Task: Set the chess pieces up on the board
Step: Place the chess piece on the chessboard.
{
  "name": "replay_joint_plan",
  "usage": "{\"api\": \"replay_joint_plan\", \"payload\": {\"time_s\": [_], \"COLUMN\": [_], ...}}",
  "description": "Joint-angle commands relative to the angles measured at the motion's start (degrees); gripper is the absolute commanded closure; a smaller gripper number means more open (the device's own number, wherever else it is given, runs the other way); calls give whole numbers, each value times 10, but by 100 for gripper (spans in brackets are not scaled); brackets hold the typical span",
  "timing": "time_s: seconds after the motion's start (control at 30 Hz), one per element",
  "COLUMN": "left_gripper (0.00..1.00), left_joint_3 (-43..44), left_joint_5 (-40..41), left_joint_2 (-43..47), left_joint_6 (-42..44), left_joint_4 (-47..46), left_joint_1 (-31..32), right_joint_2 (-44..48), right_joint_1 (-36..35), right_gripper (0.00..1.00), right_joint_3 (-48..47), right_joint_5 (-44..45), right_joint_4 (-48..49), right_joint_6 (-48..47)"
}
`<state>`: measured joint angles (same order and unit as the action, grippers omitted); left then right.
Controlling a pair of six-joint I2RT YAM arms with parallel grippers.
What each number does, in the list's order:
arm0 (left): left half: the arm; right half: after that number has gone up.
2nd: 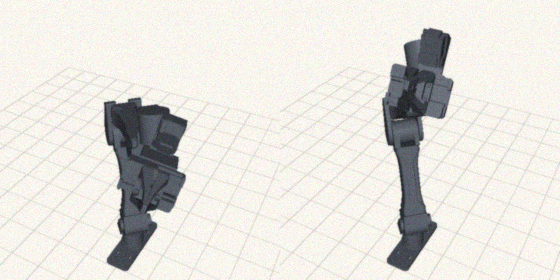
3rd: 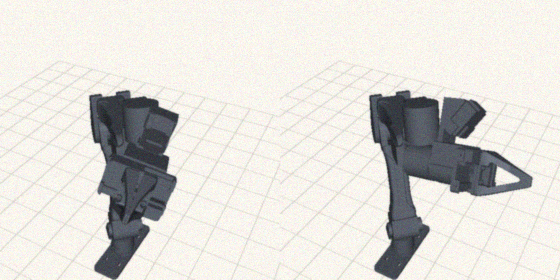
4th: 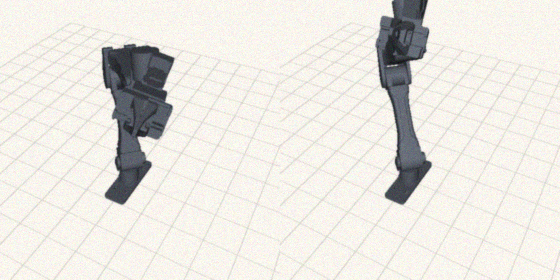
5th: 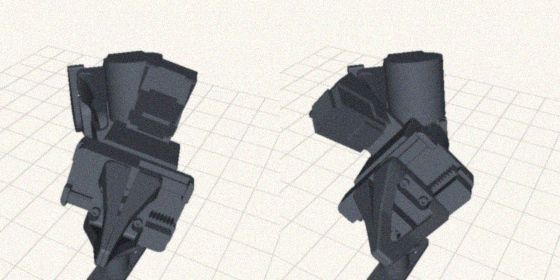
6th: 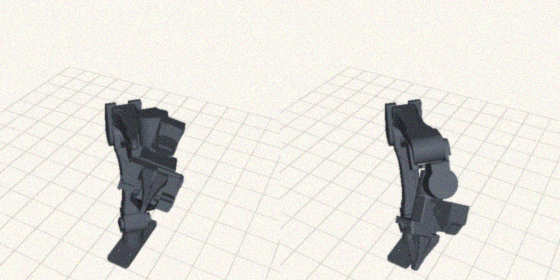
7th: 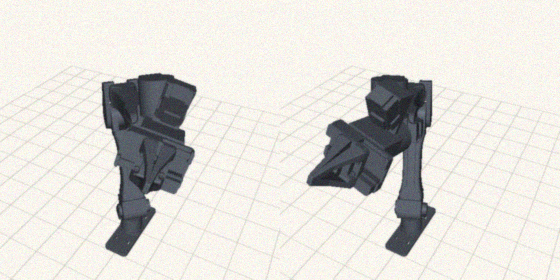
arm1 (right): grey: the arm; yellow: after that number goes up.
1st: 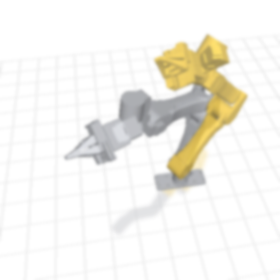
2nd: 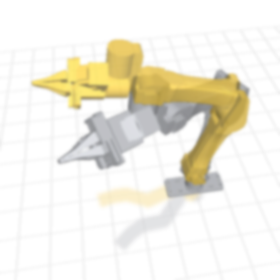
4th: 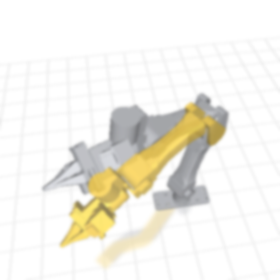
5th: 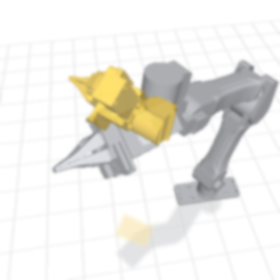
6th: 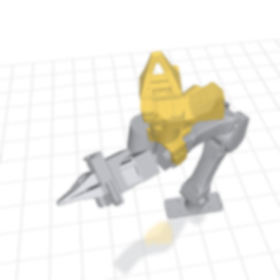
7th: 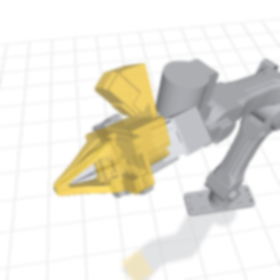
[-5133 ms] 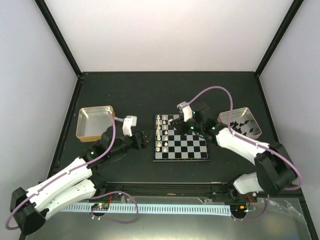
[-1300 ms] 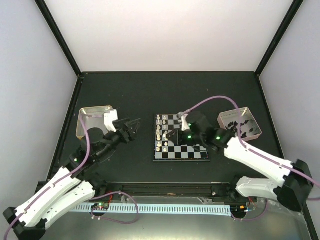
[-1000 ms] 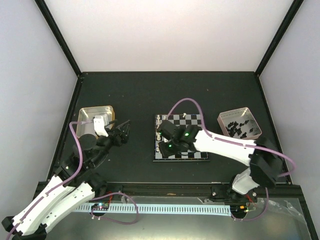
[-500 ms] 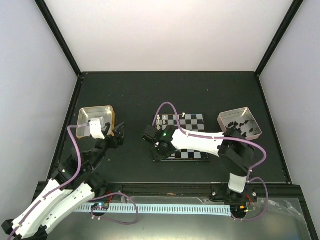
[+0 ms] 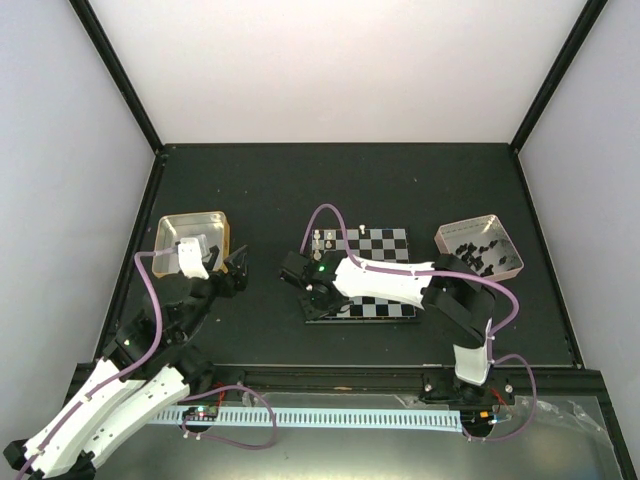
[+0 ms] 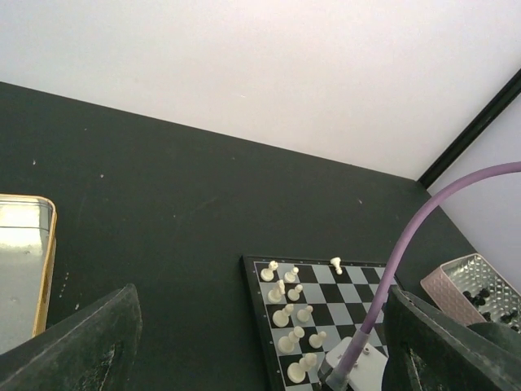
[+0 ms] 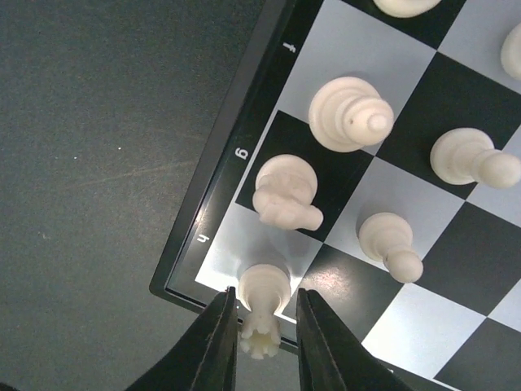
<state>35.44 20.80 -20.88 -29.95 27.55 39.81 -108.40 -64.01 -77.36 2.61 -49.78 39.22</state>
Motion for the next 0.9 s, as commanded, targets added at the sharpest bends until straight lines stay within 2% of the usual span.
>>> {"api": "replay_joint_plan", "payload": {"time_s": [0.0,0.1,0.3,0.43,0.67,0.87], "left_gripper": [17,17,17,16,16,16], "left_joint_3": [6,6,5,6,6,8], "left_joint_5": [8,8,6,6,1,-3], "left_joint_2": [5,4,3,2,-2,-5], "left_joint_6": [7,9,8,9,9,10], "left_joint_4": [8,7,8,6,5,2], "left_joint_1": [-3,-3,-3,-3,-3,-3], "right_joint_2": [-6,-3,-3,-4,13,109], "right_joint_1": [-4,-4,-4,-4,-4,-2], "right_gripper": [77,78,88,88,70,64], "right_joint_3": [-16,-13,-9,-7,-5,30], "right_joint_5": [14,9,12,17,23,62], "right_joint_4": [-5,3,14,20,22,70], "right_joint_6": [5,6,11,15,17,12]}}
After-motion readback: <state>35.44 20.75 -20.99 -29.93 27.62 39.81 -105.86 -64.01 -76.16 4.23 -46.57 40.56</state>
